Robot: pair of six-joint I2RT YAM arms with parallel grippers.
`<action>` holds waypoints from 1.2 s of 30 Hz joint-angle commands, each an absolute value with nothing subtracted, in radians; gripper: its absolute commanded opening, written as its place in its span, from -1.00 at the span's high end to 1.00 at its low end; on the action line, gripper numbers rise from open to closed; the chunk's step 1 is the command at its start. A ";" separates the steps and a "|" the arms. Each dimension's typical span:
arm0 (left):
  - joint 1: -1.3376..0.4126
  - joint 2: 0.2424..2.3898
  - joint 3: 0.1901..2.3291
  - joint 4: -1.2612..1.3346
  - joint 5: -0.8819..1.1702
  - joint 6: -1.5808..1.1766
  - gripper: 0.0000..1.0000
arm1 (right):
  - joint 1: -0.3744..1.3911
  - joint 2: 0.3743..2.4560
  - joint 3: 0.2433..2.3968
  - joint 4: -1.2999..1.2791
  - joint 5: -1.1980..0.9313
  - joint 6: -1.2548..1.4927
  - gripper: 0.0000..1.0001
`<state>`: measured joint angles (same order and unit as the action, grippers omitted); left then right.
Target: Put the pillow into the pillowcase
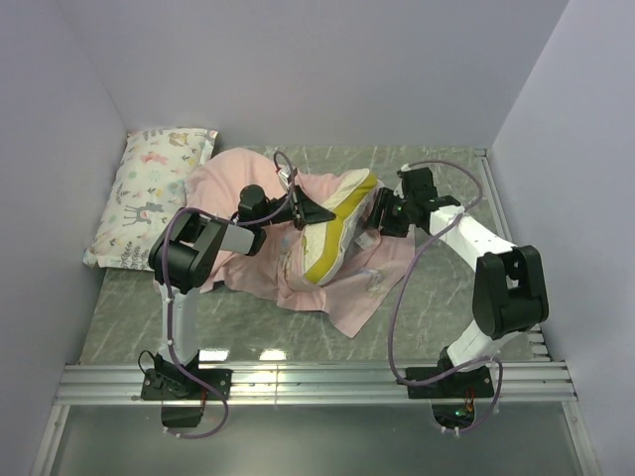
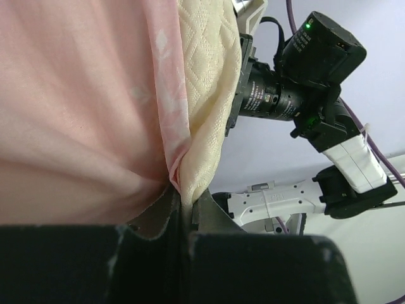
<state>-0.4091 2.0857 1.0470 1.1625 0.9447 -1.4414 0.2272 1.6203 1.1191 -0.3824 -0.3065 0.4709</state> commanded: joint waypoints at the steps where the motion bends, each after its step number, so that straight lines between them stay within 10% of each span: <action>1: -0.411 2.068 1.051 1.192 0.977 -1.422 0.99 | 0.258 1.663 1.169 -0.374 -0.235 0.469 -0.25; 19: -0.411 2.046 1.019 1.169 1.000 -1.382 0.99 | 0.261 1.911 1.285 -0.437 -0.002 0.453 -0.15; 21: -0.408 2.028 1.014 1.099 1.006 -1.346 0.99 | 0.246 1.930 1.301 -0.463 -0.035 0.433 0.62; 23: -0.399 2.005 1.025 0.926 1.008 -1.228 0.99 | 0.227 1.934 1.324 -0.483 -0.130 0.400 1.00; 30: -0.393 1.873 1.241 -0.084 0.913 -0.308 0.99 | 0.048 1.764 1.293 -0.482 -0.489 0.291 1.00; 36: -0.449 1.933 1.319 -0.449 0.784 0.156 0.99 | -0.074 1.675 1.296 -0.379 -0.785 0.357 1.00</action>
